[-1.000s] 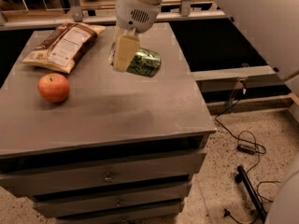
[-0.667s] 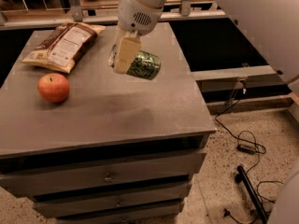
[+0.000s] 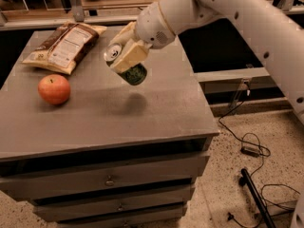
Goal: Place green can upright
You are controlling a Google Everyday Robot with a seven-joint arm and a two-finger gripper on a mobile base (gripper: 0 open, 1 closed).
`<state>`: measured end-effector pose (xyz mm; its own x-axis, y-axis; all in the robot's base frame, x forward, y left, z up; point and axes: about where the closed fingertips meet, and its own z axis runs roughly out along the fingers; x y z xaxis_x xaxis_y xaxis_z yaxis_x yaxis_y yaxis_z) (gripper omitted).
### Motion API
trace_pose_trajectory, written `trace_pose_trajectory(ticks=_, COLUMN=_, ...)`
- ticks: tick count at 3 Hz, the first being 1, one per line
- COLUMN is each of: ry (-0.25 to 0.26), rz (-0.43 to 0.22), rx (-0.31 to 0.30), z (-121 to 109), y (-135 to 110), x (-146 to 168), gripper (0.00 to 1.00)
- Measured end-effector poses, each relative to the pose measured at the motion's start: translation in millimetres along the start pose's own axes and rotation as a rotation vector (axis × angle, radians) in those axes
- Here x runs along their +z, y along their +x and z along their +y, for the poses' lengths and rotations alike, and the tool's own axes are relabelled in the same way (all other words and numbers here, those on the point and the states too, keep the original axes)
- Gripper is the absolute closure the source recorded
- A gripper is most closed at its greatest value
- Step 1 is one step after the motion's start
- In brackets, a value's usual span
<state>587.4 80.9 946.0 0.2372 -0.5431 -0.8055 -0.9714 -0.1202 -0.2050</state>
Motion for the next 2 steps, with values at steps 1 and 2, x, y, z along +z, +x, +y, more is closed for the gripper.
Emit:
trace_pose_trajectory(ticks=1, ry=-0.046, rz=-0.477, rx=-0.075, z=-3, y=-20, x=-6, gripper=1.00)
trace_pose_trajectory(ticks=2, ry=-0.156, rz=-0.748, rx=-0.087, z=15, y=-53, x=-11, gripper=0.96)
